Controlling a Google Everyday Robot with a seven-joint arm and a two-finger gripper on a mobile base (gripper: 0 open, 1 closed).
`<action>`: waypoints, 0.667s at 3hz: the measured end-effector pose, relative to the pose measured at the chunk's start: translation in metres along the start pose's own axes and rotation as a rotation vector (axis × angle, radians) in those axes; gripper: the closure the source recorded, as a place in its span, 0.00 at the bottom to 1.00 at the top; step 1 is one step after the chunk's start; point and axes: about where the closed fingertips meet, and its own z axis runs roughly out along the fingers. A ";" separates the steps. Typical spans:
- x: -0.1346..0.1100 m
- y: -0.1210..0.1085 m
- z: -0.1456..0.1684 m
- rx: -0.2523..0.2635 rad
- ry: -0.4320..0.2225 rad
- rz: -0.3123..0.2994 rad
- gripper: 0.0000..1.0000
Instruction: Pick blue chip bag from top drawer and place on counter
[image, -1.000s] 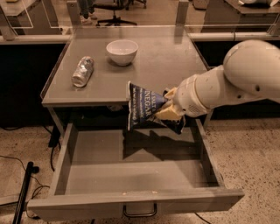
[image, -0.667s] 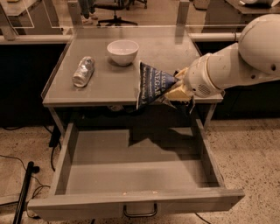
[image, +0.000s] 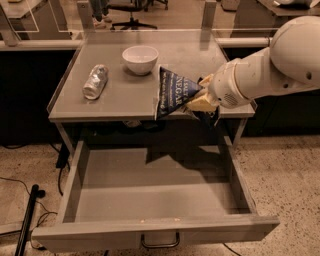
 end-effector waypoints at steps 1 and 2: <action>-0.010 -0.026 0.018 0.008 -0.038 0.015 1.00; -0.035 -0.062 0.051 0.024 -0.081 0.019 1.00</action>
Offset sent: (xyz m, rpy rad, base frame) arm 0.1490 0.0648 0.0160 0.1274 -0.0757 0.0040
